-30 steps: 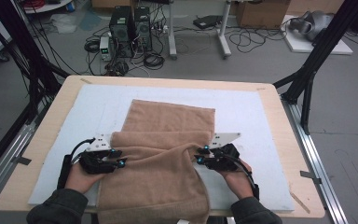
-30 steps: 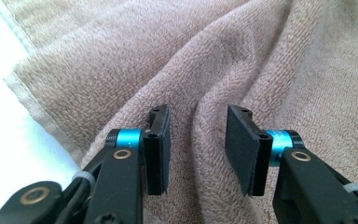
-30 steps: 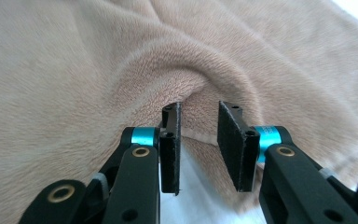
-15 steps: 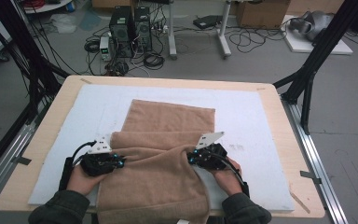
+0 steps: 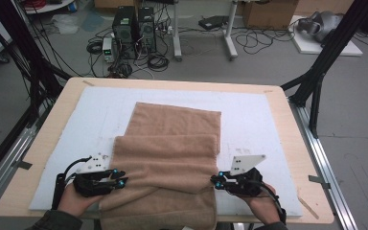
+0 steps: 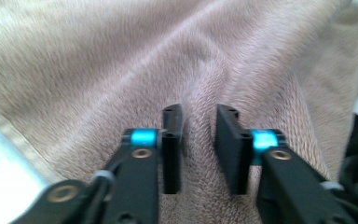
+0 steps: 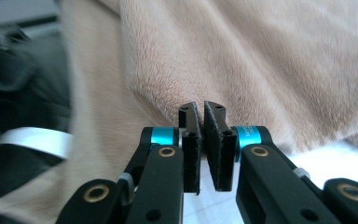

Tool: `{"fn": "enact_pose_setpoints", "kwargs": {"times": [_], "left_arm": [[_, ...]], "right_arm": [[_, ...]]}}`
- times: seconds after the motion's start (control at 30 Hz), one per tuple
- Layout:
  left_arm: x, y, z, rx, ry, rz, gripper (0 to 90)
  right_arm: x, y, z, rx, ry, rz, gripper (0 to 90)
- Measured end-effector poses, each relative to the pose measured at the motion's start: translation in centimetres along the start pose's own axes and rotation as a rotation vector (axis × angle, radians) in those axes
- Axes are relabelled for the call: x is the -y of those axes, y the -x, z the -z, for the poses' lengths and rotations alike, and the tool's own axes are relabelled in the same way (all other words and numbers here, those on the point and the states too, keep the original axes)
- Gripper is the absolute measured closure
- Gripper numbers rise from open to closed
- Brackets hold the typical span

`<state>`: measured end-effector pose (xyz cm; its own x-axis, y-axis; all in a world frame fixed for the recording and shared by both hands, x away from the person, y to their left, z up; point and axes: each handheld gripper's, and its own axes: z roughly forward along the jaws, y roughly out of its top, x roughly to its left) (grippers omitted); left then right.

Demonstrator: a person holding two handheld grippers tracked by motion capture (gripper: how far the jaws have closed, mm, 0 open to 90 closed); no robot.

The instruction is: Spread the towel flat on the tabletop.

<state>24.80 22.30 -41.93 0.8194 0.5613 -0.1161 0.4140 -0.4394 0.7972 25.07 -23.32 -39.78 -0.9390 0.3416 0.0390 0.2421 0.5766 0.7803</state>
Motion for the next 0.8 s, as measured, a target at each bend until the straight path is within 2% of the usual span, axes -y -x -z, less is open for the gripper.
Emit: {"fn": "enact_pose_setpoints", "kwargs": {"times": [0.07, 0.13, 0.23, 0.3, 0.33, 0.37, 0.43, 0.47, 0.5, 0.57, 0.73, 0.8], "left_arm": [[-0.6, -0.4, -0.1, -0.023, -0.002, -0.007, 60.5], [-1.0, -1.2, -0.6, -0.042, 0.004, -0.003, 59.1], [-1.1, -2.1, -2.0, -0.065, -0.027, 0.010, 56.2], [-0.7, -2.4, -3.1, -0.078, -0.078, -0.004, 56.2], [-0.5, -2.5, -3.6, -0.069, -0.103, 0.000, 57.5], [-0.2, -2.4, -3.8, -0.076, -0.090, -0.020, 62.8], [-0.2, -2.3, -3.6, -0.072, -0.091, -0.014, 73.4], [-0.1, -2.1, -3.6, -0.071, -0.094, -0.020, 80.4], [-0.1, -1.8, -3.5, -0.079, -0.093, -0.032, 82.7], [0.0, -1.3, -3.3, -0.083, -0.100, -0.048, 84.0], [0.8, 0.4, -2.3, -0.066, -0.091, -0.063, 84.7], [1.2, 1.2, -1.6, -0.043, -0.087, -0.070, 84.7]], "right_arm": [[-0.5, 0.4, 0.6, 0.014, 0.007, -0.003, 78.1], [-1.0, 1.2, 0.3, 0.009, -0.005, -0.004, 71.6], [-1.4, 2.6, -1.5, -0.013, -0.029, -0.038, 62.5], [-1.4, 3.1, -3.0, -0.019, -0.055, -0.055, 60.1], [-1.2, 3.3, -3.8, -0.018, -0.067, -0.060, 59.3], [-1.0, 3.4, -4.5, -0.032, -0.080, -0.068, 62.5], [-0.6, 3.2, -5.8, -0.053, -0.123, -0.056, 73.9], [-0.3, 3.0, -6.4, -0.084, -0.149, -0.055, 81.5], [-0.1, 2.6, -6.6, -0.080, -0.144, -0.041, 83.7], [0.0, 2.2, -6.4, -0.095, -0.144, -0.038, 84.7], [-0.1, 0.4, -5.3, -0.136, -0.153, 0.012, 84.8], [0.0, -0.2, -4.5, -0.158, -0.149, 0.022, 84.7]]}}
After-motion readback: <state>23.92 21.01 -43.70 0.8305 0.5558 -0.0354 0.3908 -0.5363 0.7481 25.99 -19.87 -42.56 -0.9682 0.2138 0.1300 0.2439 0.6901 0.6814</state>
